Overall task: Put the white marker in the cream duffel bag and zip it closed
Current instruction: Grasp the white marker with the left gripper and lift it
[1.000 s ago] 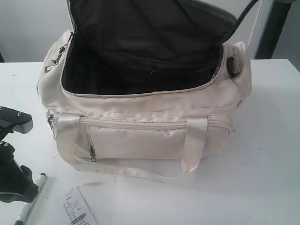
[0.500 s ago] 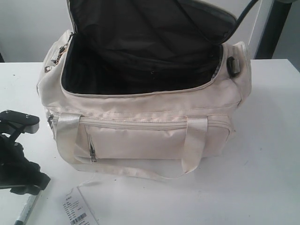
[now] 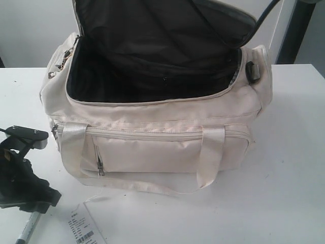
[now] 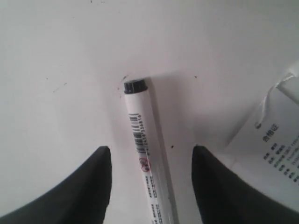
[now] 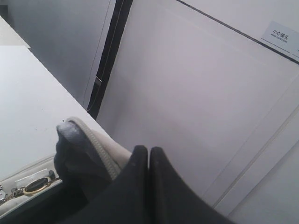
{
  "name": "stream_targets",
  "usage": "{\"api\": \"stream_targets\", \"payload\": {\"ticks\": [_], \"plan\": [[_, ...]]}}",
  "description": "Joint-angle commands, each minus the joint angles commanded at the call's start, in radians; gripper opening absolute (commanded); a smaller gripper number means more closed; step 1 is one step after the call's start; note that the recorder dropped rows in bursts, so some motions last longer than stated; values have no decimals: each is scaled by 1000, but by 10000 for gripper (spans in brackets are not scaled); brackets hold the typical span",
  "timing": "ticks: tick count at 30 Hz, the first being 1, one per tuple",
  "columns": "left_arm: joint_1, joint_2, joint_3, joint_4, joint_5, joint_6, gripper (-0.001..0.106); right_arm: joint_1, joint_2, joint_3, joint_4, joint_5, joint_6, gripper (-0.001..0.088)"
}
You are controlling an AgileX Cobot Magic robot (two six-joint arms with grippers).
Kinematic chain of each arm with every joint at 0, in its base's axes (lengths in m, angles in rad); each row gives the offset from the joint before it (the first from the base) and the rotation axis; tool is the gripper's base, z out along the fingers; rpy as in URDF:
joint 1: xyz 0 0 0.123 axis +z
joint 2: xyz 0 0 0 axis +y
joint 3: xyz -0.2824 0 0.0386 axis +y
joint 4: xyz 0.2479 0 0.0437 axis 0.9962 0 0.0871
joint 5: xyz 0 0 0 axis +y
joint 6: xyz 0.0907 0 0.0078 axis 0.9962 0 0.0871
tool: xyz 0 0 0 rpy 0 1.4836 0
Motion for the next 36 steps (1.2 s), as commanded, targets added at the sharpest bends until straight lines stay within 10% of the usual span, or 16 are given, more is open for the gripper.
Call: {"api": "stream_targets", "payload": {"ticks": [18,24,36], "plan": [[0,10,82,-11,-90,-16,543,0,0,0,0,0,0,0],[0,10,82,-11,-76,-18,0,0,0,0,0,0,0,0],[0,-118,82,-11,-26,-56,0,0,0,0,0,0,0,0]]}}
